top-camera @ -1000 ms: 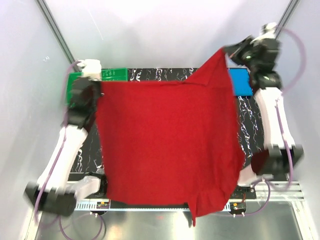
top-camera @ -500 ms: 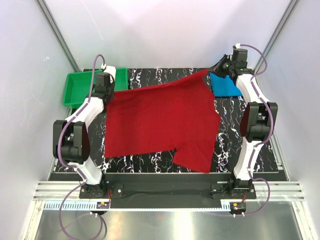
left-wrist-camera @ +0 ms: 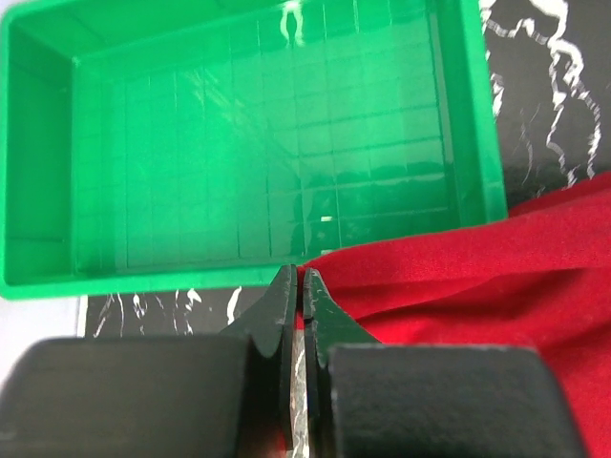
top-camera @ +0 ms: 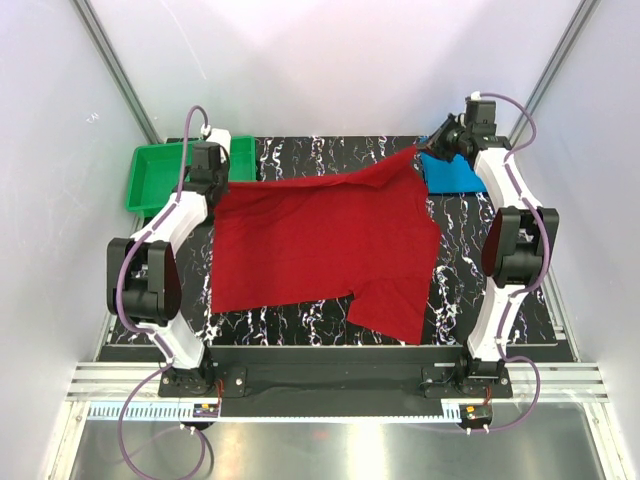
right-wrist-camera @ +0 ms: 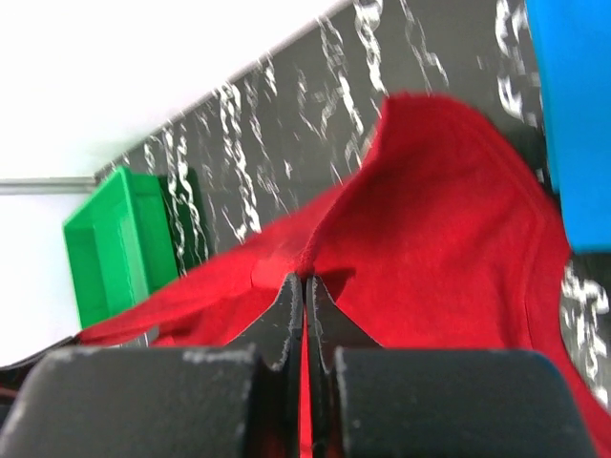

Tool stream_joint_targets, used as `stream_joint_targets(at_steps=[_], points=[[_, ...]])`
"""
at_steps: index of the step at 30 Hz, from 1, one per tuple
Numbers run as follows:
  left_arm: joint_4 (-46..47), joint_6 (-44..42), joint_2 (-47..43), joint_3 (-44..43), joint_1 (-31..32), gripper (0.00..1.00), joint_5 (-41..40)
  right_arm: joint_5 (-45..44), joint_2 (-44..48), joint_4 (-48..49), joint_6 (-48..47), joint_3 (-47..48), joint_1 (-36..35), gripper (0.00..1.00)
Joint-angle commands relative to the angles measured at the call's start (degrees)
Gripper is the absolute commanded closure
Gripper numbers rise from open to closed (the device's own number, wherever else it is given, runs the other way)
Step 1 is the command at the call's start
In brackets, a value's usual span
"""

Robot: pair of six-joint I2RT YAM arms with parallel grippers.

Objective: Fold and stack the t-shirts
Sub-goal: Fold the tshirt

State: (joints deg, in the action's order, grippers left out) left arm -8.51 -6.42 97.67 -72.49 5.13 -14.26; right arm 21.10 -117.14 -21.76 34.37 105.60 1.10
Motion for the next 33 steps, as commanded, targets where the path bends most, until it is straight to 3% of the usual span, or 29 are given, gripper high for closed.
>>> stream_joint_targets(at_steps=[1,10,16,21,25,33], points=[[0.6,0.7,-3.01,1.82,-0.47,1.0,-2.0,0.43,6.13,-1.35,0.96,-3.2,-0.31,1.0],[-1.32,6.24,-6.87,6.83,-0.47,1.0,-3.58,0.87,13.07,-1.44,3.42,-15.49,-0.31,1.0],[-8.25,17.21,-7.93,9.55,-0.47,1.0,-1.65,0.78,15.89,-3.82,4.12,-24.19,-0.4,1.0],[-11.17,31.88,-8.9,13.59,-0.47,1.0,4.57,0.96,15.63,-1.44,4.3,-31.24,-0.75,1.0],[-11.34,41.46,-7.93,17.03,-0.47,1.0,7.49,0.61,11.95,-3.45,2.64,-31.25,-2.95,1.0],[-16.52,52.72,-4.42,19.75,-0.99,1.0,7.58,-3.26,7.9,-8.38,2.46,-33.79,-4.53,1.0]])
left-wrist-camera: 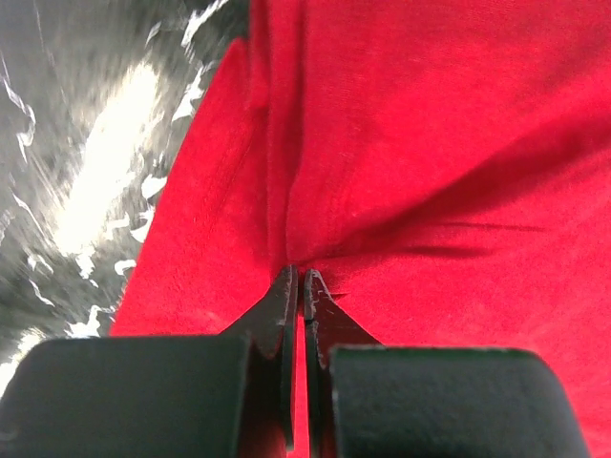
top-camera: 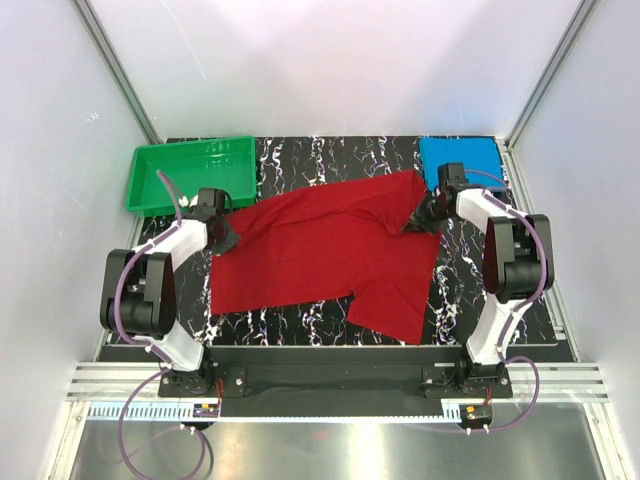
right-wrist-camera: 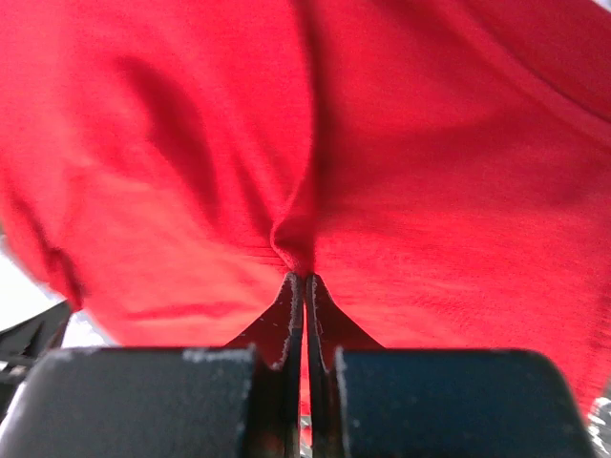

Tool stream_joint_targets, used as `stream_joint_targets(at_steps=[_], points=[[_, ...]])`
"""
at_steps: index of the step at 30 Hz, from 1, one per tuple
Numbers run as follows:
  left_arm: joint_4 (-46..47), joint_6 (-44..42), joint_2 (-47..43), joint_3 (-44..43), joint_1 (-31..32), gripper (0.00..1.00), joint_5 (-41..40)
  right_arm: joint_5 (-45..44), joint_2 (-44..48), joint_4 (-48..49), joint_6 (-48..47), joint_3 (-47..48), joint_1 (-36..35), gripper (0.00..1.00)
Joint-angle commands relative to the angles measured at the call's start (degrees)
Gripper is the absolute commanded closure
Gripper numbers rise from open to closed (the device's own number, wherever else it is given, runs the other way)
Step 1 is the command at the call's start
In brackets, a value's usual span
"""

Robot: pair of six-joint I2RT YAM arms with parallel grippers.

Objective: Fold and stack the t-shirts
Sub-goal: Fold the tshirt

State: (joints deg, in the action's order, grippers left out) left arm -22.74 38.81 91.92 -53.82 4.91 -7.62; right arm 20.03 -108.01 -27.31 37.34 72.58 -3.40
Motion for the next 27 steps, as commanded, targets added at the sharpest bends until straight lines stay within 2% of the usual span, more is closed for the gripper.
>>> stream_joint_targets(at_steps=[1,6,14,21,27], points=[[-3.09,9.6,2.12,1.44,-1.21,1.0,0.94,-3.76,-1.68,-5.1,-0.52,-0.68,-0.03,1.0],[-5.37,12.78,2.56,4.51,-1.65,1.0,0.15,-7.98,-2.47,-8.99,0.01,-3.3,-0.12,1.0],[-11.18,16.21,-1.91,9.25,-2.27,1.0,-3.45,-12.03,4.9,-10.4,2.56,-13.85,-0.29,1.0],[-14.16,19.64,-18.16,22.25,-2.36,1.0,-3.72,-10.8,16.15,-11.36,3.79,-24.22,-0.29,1.0],[-19.95,17.45,-32.49,26.66,-2.53,1.0,-2.94,-9.22,23.27,-13.73,3.61,-29.59,-0.21,1.0]])
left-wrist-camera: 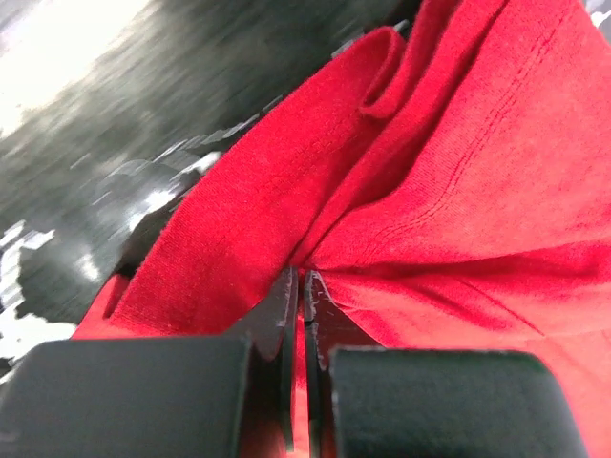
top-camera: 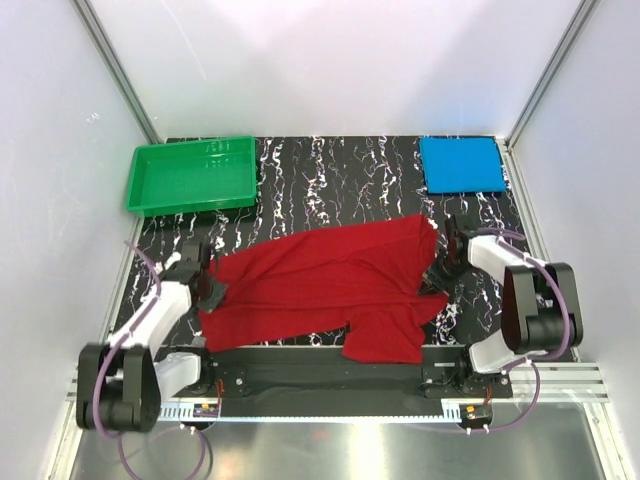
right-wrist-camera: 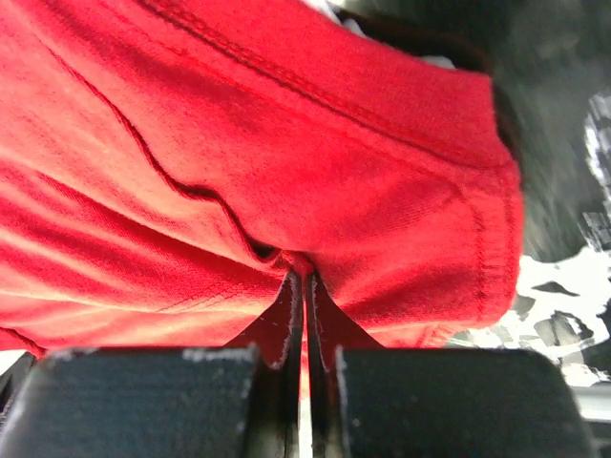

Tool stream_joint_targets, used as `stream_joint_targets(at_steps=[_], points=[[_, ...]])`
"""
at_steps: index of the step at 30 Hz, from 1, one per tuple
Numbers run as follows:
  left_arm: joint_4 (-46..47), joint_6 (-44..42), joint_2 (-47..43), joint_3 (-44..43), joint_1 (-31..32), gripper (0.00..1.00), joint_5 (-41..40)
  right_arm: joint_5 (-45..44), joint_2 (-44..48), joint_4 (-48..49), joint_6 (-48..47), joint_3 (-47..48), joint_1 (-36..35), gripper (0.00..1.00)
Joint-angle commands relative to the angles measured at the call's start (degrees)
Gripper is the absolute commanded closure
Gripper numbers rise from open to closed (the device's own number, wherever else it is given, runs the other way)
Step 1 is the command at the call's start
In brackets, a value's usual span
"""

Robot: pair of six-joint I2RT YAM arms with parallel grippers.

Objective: Fold and stack the t-shirts
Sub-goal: Fold the tshirt

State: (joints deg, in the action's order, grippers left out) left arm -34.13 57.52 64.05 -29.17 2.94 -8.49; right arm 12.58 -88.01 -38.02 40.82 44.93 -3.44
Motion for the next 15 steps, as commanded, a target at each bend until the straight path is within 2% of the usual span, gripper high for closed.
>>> stream_joint_targets(at_steps=[1,2,5,9,15], points=[[-11.11,1.6,-6.12,1.75,-0.31,1.0,-2.93,-1.33,5.63,-3.81,0.23,-2.56,-0.25,1.0],[-11.39,1.63,-9.44,1.66,-0.13,1.0,-2.59,-1.24,6.87,-4.42,0.23,-3.26,-0.25,1.0],[-13.76,1.37,-12.19,-1.32,-0.13,1.0,-2.4,-1.77,10.92,-6.36,-0.39,-3.01,-0.25,1.0],[-16.06,-2.15,-14.22,-7.99,-0.13,1.0,-4.16,-0.01,12.51,-6.72,-1.88,2.26,-0.16,1.0],[-6.5,-15.12,-12.38,-16.7,-0.13,1.0,-0.3,0.43,10.76,-6.72,-6.18,14.21,-0.25,1.0]])
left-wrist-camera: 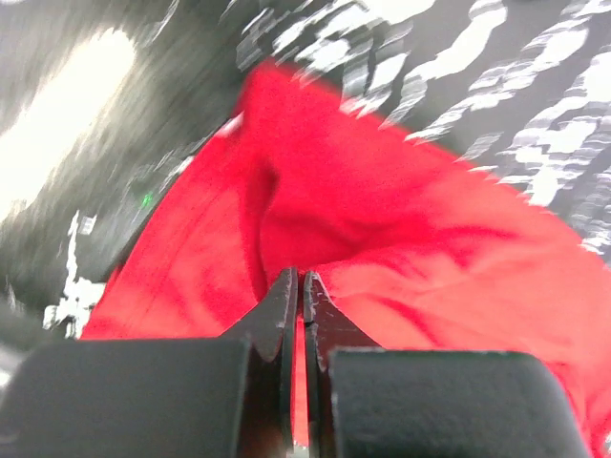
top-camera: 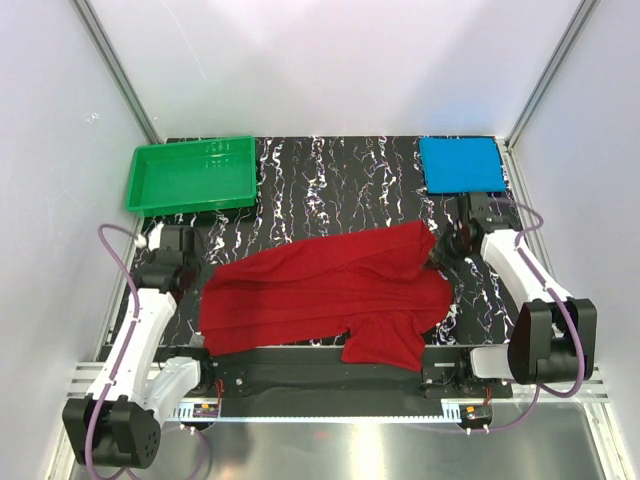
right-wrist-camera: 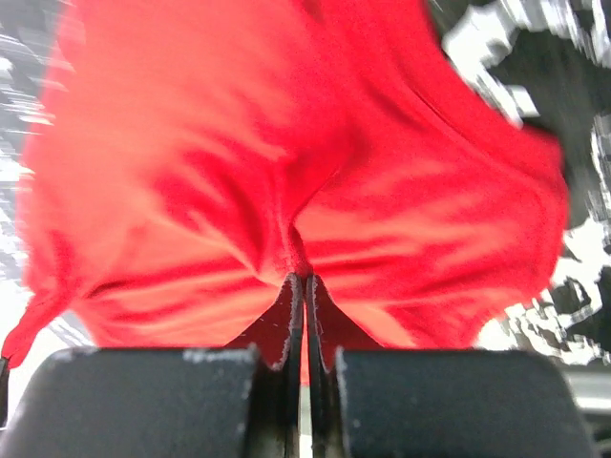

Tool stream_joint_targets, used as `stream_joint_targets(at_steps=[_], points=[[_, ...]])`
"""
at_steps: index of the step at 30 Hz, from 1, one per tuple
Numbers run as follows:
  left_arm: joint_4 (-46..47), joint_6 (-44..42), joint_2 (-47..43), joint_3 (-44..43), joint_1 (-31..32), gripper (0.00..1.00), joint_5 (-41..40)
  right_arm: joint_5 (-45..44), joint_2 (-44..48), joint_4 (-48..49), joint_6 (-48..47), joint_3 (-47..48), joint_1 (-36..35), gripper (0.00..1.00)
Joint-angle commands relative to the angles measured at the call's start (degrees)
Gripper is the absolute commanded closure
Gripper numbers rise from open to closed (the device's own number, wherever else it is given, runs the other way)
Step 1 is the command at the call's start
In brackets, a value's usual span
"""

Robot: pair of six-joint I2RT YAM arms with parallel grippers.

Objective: Fold and stack the t-shirts
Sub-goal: Fold the tshirt

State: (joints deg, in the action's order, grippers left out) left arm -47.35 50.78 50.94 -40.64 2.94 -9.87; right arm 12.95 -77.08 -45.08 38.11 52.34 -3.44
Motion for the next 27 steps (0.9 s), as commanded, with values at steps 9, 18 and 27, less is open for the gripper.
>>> stream_joint_targets(at_steps=[9,18,27], points=[[11.84,-21.25,15.94,-21.48,-0.65,1.0,2.31,1.37,-6.22,5.09,-5.67,24.38,0.01,1.0],[16.94,-24.33,24.46,-30.1,-2.94,1.0,4.51,2.86,-17.56,6.58,-4.71,42.31,1.95,1.0],[18.96,-23.89,28.16,-34.15,-7.07,1.0,8.72,6.03,-25.22,6.58,-2.34,53.3,2.92,1.0]])
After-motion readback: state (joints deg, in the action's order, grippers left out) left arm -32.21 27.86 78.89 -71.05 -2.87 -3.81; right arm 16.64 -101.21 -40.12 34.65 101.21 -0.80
